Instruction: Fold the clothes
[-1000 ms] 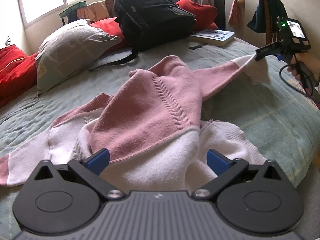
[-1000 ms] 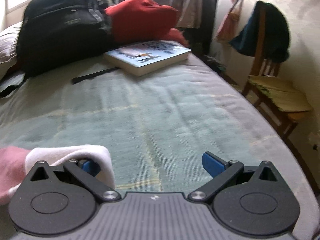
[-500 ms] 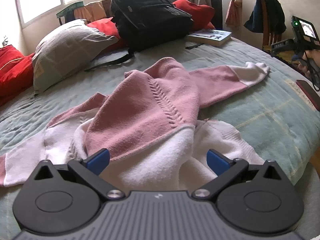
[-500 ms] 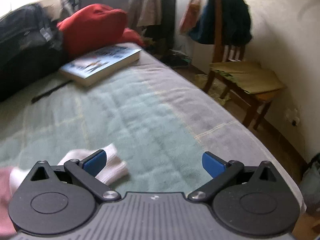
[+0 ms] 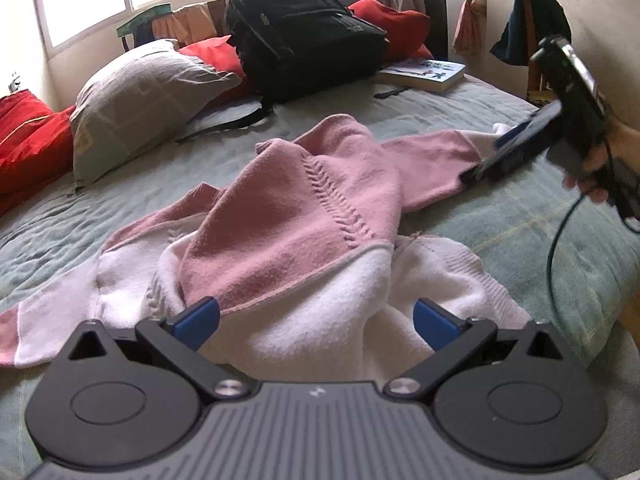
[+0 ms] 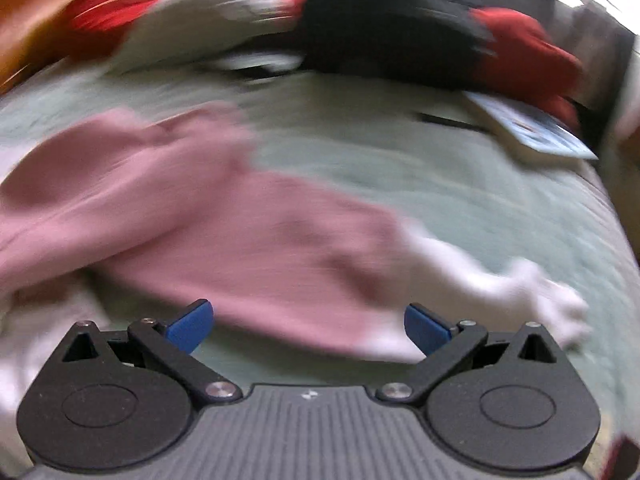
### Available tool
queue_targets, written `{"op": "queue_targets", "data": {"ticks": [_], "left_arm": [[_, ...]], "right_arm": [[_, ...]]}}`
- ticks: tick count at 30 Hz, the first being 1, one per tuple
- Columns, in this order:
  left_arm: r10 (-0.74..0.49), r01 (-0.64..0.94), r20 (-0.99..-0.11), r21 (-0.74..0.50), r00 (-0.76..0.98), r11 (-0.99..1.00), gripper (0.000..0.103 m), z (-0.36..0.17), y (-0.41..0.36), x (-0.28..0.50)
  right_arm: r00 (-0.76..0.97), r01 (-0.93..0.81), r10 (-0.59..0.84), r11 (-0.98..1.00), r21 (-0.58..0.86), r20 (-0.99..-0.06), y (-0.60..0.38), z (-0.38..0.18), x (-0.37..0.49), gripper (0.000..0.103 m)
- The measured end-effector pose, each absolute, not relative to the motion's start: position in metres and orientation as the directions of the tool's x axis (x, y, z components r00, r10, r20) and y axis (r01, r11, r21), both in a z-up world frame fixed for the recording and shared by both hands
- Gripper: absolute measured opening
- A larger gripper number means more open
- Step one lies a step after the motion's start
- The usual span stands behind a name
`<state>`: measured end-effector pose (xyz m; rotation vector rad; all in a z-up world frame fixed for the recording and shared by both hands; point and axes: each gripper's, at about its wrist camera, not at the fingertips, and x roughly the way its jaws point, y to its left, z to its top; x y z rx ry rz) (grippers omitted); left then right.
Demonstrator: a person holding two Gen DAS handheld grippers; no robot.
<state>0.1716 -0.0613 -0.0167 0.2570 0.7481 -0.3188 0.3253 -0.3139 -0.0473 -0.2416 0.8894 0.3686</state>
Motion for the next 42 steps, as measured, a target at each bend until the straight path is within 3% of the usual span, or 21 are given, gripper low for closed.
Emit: {"op": "queue_targets", "data": {"ticks": [6,21,32,38,42], "left_arm": [[-0.187,0.362,-0.703,0.107,0.686,0.926,0.102,-0.019,-0.057,0.174],[-0.170,0.348,-0.715,0.109,0.678,0.931,0.102,-0.023,-0.055,0.180],[-0.168,0.356,-0.715,0.120,0.678,0.927,0.102,-0.021,-0.059,0.178],[-0.170,0.358,-0.715,0.119,0.678,0.926,0.102,-0.021,-0.059,0.178],[-0.178,0.368,-0.717,0.116,0.674,0.923,0.102,-0.023,-0.060,0.178]], "right_arm": [[0.582,-0.433,0.144,0.888,-0.155,-0.800,-0.277,-0.071,0.338,0.103],[0.759,-0.073,0.082,0.996,0.041,-0.645,-0.350,-0.064,0.378,0.103],[0.768,0.116,-0.013,0.986,0.119,-0.640,-0.435,-0.055,0.383,0.103],[0.736,0.113,-0.020,0.989,0.093,-0.677,-0.451,-0.056,0.380,0.103],[0.681,-0.028,0.029,1.000,0.013,-0.731,-0.432,-0.054,0.368,0.103]]}}
